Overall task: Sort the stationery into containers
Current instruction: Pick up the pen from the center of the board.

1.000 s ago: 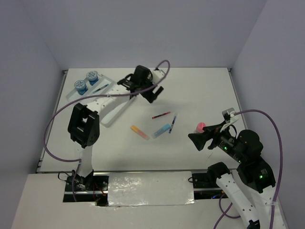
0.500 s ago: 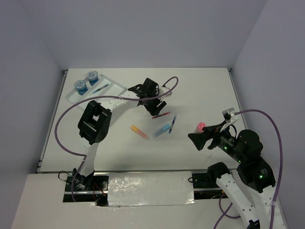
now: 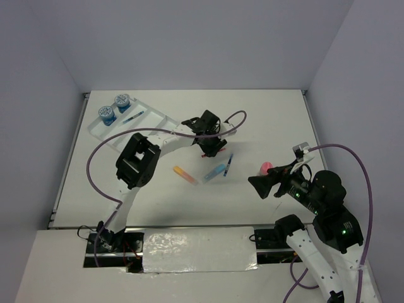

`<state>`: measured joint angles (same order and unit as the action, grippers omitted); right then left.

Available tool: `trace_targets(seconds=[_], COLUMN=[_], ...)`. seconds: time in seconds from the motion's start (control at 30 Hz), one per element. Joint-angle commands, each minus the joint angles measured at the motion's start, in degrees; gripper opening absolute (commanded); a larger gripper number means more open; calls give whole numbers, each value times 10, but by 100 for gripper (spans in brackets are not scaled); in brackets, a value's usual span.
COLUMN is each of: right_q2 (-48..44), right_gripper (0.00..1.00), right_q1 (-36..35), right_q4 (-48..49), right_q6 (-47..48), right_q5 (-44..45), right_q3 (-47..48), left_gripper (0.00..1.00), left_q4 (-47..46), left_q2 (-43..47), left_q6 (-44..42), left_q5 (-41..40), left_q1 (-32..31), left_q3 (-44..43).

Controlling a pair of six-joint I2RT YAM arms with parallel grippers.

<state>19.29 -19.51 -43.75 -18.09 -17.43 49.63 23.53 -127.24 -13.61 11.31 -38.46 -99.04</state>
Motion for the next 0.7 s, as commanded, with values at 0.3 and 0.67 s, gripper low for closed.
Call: trace_targets(seconds=[0.3, 0.67], right_q2=[2, -10], right_gripper=[100, 100], right_q1=[-2, -2], right_q4=[16, 10], right_q6=[9, 13], right_q5=[-4, -2], right_q3=[-2, 3], left_gripper=[7, 0], left_q4=[-6, -35], left_q2=[-48, 77], left_q6=[-14, -11], left_q5=[-73, -46], left_q1=[-25, 99], left_q3=[-19, -6])
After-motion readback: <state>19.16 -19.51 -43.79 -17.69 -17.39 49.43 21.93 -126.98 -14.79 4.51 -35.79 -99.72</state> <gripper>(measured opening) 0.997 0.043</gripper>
